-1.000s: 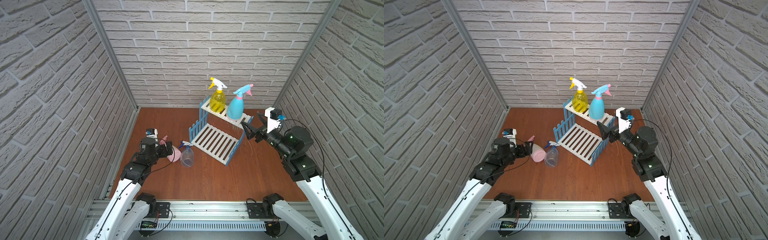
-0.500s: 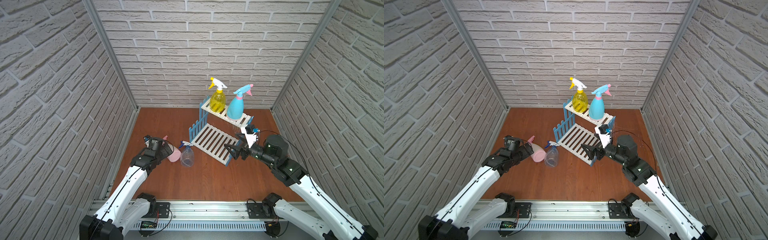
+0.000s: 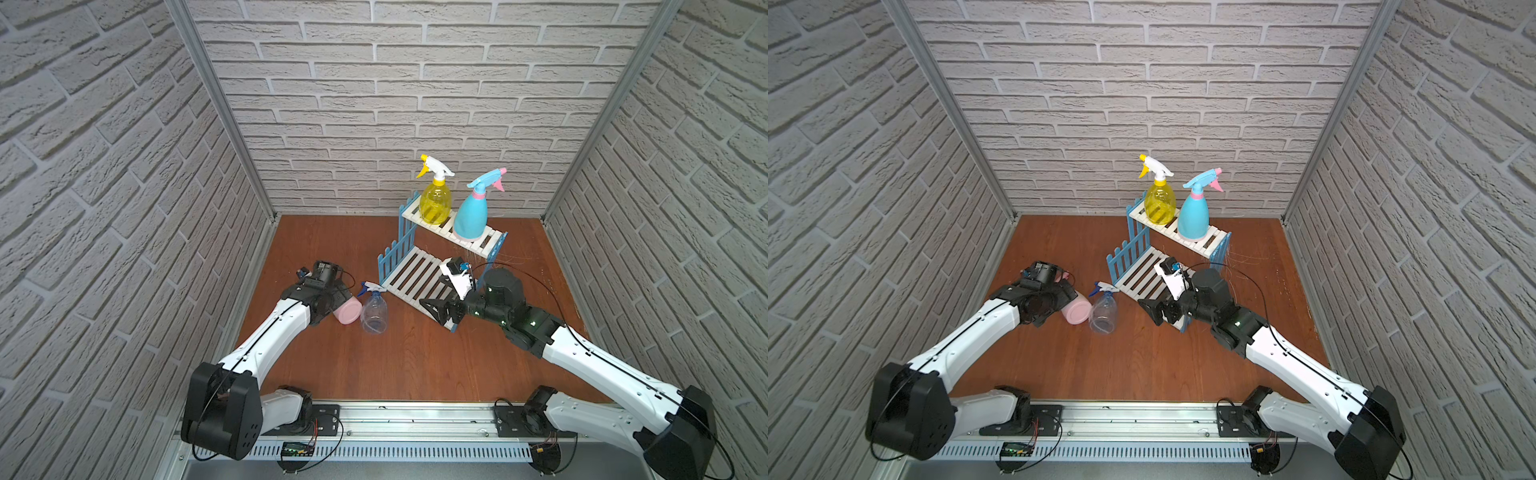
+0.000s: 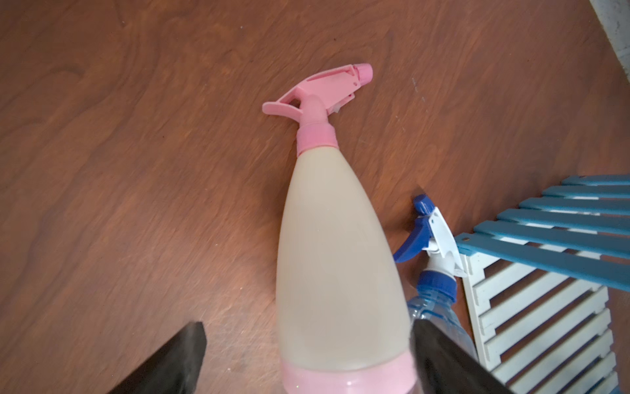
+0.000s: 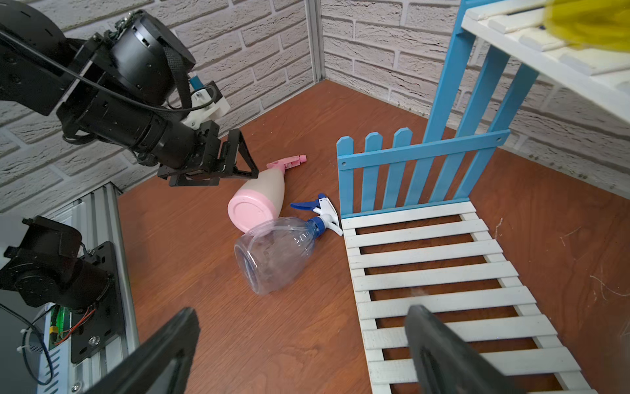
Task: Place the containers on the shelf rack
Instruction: 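Pick up a container from the center of the board.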
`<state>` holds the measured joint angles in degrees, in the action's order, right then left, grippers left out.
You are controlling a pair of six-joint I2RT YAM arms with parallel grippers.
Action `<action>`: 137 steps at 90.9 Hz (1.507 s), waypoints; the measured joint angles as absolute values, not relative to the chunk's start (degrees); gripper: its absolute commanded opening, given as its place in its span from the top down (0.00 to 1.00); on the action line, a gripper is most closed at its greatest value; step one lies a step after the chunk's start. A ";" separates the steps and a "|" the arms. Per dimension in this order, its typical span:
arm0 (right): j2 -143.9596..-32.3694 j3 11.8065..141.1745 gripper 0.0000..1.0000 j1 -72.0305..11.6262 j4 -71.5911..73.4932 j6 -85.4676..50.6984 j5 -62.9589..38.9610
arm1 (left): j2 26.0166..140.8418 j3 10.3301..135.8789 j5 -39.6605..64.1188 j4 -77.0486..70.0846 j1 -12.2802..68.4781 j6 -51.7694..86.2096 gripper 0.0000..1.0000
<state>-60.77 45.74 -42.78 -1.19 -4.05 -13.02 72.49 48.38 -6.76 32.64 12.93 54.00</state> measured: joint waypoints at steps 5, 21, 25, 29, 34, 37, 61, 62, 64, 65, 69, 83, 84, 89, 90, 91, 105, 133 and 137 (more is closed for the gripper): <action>-61.19 45.52 0.01 -43.11 -0.34 -4.08 -12.86 | 74.00 48.77 -6.17 31.62 12.93 54.06 0.02; -62.22 44.80 0.01 -43.68 2.37 -4.21 -12.25 | 77.65 48.82 -4.62 29.34 12.93 54.13 0.02; -62.48 44.56 0.01 -43.77 2.81 -4.29 -12.14 | 78.39 48.82 -4.45 28.95 12.93 54.13 0.02; -62.92 44.40 0.01 -43.79 3.11 -4.32 -12.10 | 79.09 48.82 -4.29 28.49 12.93 54.11 0.02; -63.44 44.40 0.01 -43.88 3.38 -4.34 -12.05 | 79.94 48.82 -3.99 28.05 12.93 54.08 0.02; -63.77 44.40 0.01 -43.92 3.57 -4.38 -12.03 | 80.38 48.82 -3.79 27.81 12.93 54.06 0.02; -64.77 44.40 0.01 -45.06 5.30 -4.64 -11.92 | 83.64 48.51 -2.26 25.06 12.91 53.87 0.02; -64.77 44.40 0.01 -45.12 5.37 -4.64 -11.94 | 83.72 48.51 -2.20 25.02 12.91 53.89 0.02; -64.77 44.38 0.01 -45.21 5.48 -4.67 -11.92 | 83.90 48.45 -2.02 24.95 12.91 53.84 0.02; -64.77 44.38 0.01 -45.30 5.58 -4.69 -11.92 | 84.01 48.40 -1.96 24.84 12.91 53.82 0.02; -64.77 44.38 0.01 -45.47 5.69 -4.71 -11.79 | 84.31 48.25 -1.78 24.69 12.91 53.65 0.02; -64.75 44.36 0.01 -45.91 5.82 -4.73 -11.05 | 85.23 47.90 -1.10 23.90 12.64 53.39 0.07; -64.75 44.36 0.01 -45.91 5.82 -4.73 -11.03 | 85.36 47.88 -1.04 23.83 12.64 53.39 0.08; -64.64 44.25 0.01 -45.98 5.87 -4.73 -10.79 | 85.93 47.86 -0.80 23.59 12.64 53.12 0.11; -64.58 44.18 0.01 -46.00 5.89 -4.73 -10.76 | 86.06 47.86 -0.75 23.55 12.64 53.04 0.12; -64.51 44.12 0.01 -46.00 5.96 -4.73 -10.66 | 86.21 47.86 -0.69 23.49 12.64 53.01 0.12; -63.20 42.74 0.01 -46.13 6.04 -4.80 -10.02 | 86.59 47.51 -0.45 22.74 12.64 52.64 0.19; -61.73 42.02 0.01 -46.33 6.44 -5.85 -9.13 | 82.67 44.86 -2.33 22.76 12.64 52.23 0.25; -61.65 41.95 0.01 -46.35 6.50 -6.04 -8.84 | 81.23 44.23 -3.11 22.70 12.64 51.86 0.25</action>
